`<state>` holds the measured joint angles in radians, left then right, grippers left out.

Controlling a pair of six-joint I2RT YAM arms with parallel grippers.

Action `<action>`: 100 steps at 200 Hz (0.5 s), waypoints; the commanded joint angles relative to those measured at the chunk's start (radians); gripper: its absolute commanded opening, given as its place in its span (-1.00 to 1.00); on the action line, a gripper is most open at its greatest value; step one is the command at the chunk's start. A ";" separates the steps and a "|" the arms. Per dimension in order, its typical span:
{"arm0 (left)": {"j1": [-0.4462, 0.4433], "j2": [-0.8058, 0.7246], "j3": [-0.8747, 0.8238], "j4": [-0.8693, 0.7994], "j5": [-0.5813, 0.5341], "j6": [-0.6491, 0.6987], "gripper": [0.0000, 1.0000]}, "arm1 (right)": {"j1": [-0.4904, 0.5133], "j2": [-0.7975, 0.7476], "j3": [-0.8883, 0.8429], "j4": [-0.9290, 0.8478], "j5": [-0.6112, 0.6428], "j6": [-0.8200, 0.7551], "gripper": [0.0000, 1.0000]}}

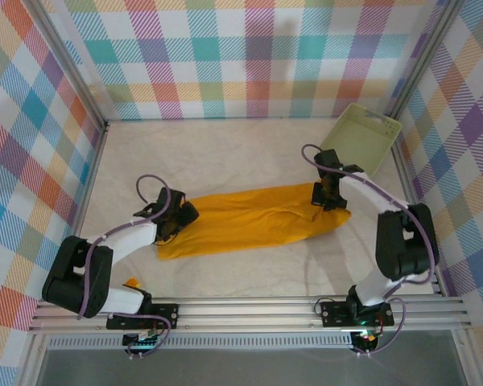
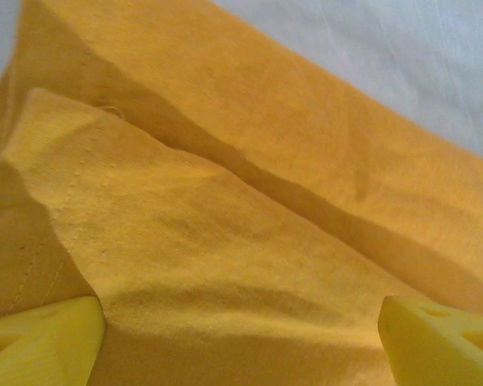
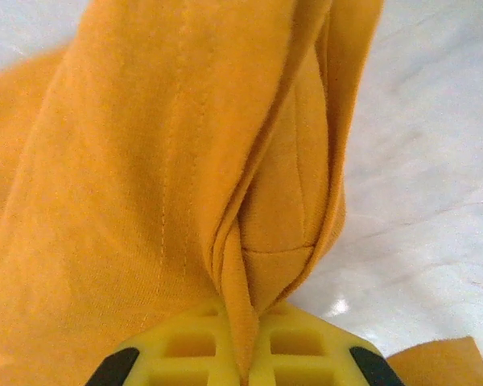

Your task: Fold the inside-out t-shirt

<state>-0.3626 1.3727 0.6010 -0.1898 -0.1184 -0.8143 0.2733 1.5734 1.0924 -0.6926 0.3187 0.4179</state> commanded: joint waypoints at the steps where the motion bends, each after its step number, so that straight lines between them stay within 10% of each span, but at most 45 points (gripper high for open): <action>1: -0.065 -0.018 0.000 -0.144 -0.009 -0.050 0.79 | 0.026 -0.081 0.062 -0.116 0.182 -0.062 -1.00; 100: 0.017 -0.123 0.073 -0.253 0.001 0.064 0.79 | 0.326 0.051 0.438 -0.387 0.478 -0.171 -1.00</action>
<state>-0.3878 1.2114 0.6834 -0.4175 -0.1574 -0.7956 0.5262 1.5822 1.4380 -0.9844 0.7074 0.2897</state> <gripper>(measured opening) 0.900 0.077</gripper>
